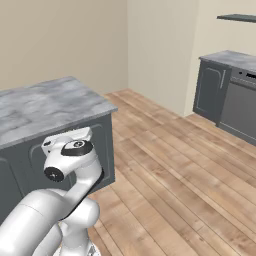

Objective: Pick the jar and candle from the dining table and place them in the open cabinet. Close the cabinet after placing the objects.

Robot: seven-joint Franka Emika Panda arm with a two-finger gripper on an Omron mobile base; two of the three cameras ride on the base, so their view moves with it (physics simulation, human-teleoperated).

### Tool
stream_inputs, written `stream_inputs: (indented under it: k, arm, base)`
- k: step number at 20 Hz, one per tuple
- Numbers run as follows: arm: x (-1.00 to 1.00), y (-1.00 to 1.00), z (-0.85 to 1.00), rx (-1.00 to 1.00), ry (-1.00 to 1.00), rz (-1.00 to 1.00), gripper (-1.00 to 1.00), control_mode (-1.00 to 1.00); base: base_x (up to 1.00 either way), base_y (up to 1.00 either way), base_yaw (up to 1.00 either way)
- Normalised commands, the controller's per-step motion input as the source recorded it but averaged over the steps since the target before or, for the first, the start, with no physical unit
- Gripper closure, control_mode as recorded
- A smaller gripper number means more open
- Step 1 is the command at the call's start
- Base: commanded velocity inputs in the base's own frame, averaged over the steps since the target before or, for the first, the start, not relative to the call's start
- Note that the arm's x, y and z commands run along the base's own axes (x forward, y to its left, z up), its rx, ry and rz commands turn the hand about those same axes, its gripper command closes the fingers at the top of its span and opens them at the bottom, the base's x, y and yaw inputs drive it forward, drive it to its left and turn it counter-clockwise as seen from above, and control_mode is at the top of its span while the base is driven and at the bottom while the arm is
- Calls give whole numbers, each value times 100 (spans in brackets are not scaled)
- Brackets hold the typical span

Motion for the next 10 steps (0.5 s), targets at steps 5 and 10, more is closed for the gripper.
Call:
stream_inputs:
  k: [5, 10]
  arm:
    - [0, 0, 0, 0, 0, 0, 100, 100]
    - [0, 0, 0, 0, 0, 0, 100, 100]
  base:
    - [100, 0, -41]
    - [100, 0, -36]
